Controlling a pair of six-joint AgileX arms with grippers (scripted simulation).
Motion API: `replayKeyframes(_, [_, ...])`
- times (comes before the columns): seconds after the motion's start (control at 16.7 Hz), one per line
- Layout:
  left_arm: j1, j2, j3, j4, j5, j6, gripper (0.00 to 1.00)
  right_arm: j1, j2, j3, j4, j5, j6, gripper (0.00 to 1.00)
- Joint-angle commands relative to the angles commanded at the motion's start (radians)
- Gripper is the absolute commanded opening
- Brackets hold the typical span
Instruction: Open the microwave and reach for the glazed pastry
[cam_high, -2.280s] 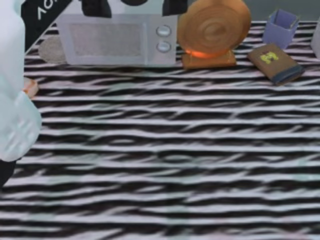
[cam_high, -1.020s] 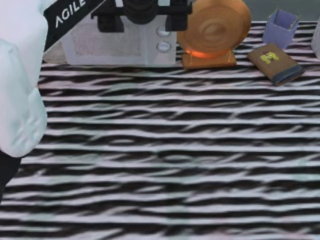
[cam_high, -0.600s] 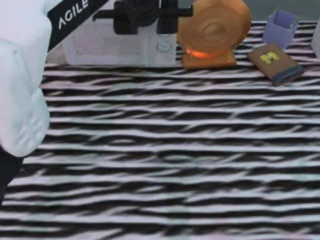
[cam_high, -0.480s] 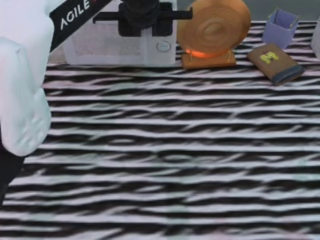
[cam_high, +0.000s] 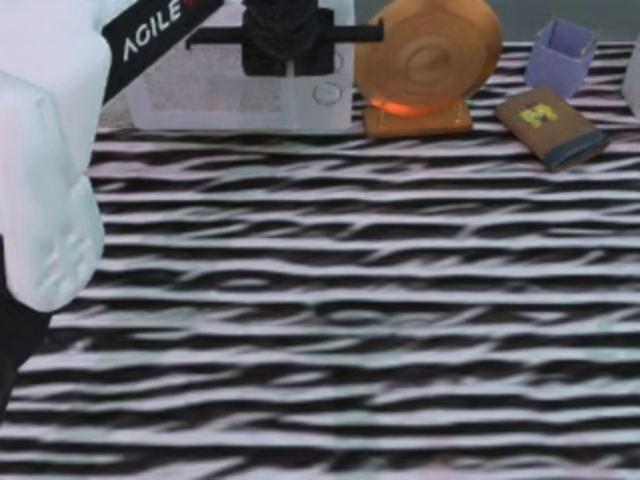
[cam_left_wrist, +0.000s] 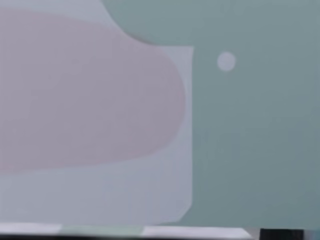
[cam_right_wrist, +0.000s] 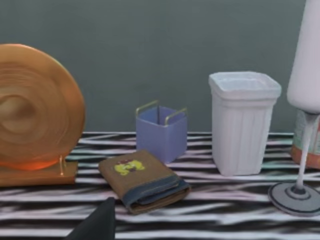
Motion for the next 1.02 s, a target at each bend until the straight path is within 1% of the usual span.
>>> replayKeyframes(0.06, [-0.020, -0.022, -0.041, -0.004, 0.006, -0.004, 0.00, 0.000, 0.000, 0.000, 0.000, 0.000, 0.000, 1.00])
replayKeyframes(0.24, [-0.022, -0.050, -0.083, 0.019, -0.001, -0.006, 0.00, 0.000, 0.000, 0.000, 0.000, 0.000, 0.000, 1.00])
replayKeyframes(0.54, [-0.026, -0.137, -0.240, 0.093, -0.013, -0.023, 0.00, 0.000, 0.000, 0.000, 0.000, 0.000, 0.000, 1.00])
replayKeyframes(1.02, [-0.026, -0.147, -0.254, 0.101, -0.014, -0.025, 0.00, 0.000, 0.000, 0.000, 0.000, 0.000, 0.000, 1.00])
